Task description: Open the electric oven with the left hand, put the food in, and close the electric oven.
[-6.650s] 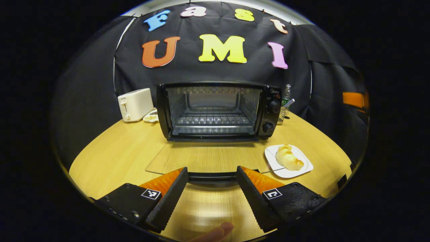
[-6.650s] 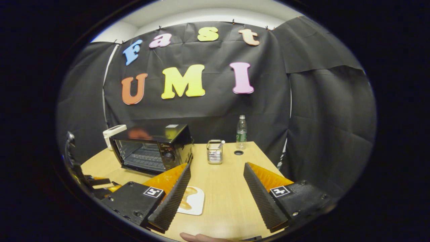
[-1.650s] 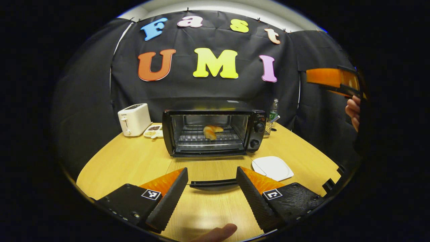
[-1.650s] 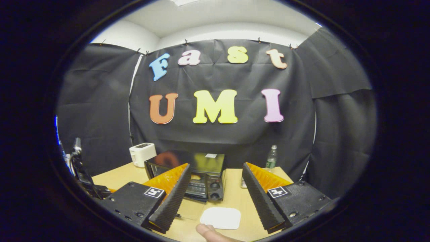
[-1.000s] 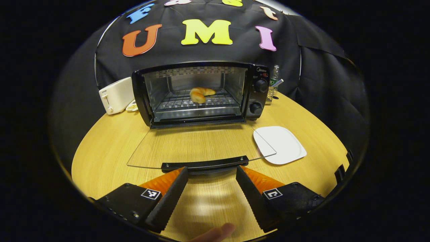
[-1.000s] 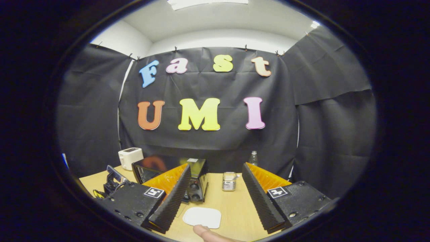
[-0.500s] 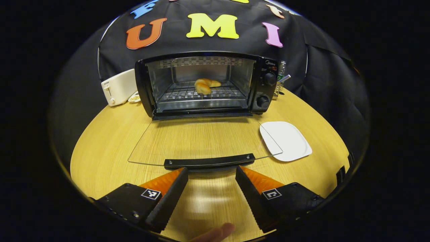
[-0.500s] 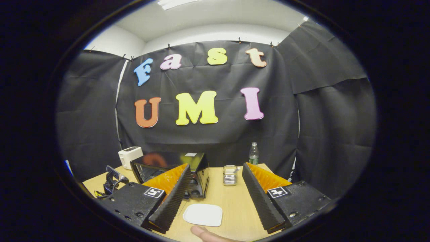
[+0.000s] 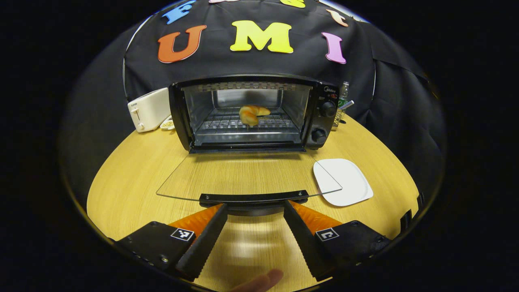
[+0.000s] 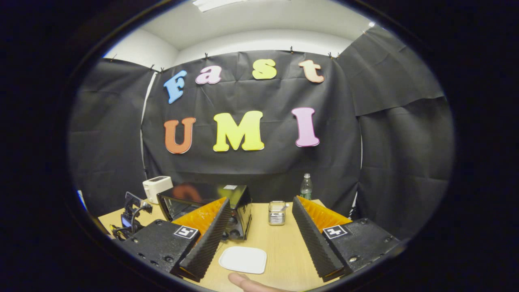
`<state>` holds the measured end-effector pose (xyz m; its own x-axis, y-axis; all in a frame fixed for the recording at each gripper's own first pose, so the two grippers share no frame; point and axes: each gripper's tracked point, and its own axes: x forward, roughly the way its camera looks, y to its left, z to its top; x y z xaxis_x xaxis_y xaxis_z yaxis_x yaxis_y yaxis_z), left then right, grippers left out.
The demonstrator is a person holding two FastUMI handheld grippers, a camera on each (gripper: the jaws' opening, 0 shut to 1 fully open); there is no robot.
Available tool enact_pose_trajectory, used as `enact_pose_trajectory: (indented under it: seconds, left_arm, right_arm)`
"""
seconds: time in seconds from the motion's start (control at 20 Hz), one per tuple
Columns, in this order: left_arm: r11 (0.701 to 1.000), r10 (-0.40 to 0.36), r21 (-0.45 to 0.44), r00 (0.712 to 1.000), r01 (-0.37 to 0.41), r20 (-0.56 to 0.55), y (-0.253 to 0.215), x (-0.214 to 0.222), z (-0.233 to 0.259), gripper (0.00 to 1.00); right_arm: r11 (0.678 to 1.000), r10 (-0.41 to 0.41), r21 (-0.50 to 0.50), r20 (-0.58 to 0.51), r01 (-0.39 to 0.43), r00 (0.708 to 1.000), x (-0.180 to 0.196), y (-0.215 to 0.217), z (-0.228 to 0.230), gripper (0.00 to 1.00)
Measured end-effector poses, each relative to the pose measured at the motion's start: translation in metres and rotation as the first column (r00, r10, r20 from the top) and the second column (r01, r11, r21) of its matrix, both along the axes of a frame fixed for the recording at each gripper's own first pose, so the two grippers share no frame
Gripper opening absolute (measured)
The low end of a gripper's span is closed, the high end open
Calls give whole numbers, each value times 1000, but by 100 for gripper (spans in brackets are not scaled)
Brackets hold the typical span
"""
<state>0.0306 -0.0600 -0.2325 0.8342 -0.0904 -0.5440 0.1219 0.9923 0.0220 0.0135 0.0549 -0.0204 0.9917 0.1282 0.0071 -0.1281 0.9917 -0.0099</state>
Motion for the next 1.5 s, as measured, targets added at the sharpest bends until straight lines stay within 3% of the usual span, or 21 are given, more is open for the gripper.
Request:
enact_pose_trajectory:
  seconds: [0.25,0.95,1.2,1.35,1.5]
  left_arm:
    - [998,8,68,996,-14,88,7,11,29,94]
    - [999,-25,40,975,16,219,8,71,100,95]
    - [1000,-20,18,950,15,311,12,101,134,96]
    - [999,-12,-25,937,22,348,8,85,156,96]
    - [1000,-21,-6,910,25,413,11,51,184,96]
  right_arm:
    - [1000,0,-6,20,0,1000,-6,-2,8,96]
    - [998,-62,-2,13,62,998,-13,-29,10,96]
    - [997,-74,7,18,74,997,-26,-36,14,96]
    - [997,-75,11,24,75,997,-37,-40,14,96]
    - [996,-94,17,39,93,995,-47,-49,18,96]
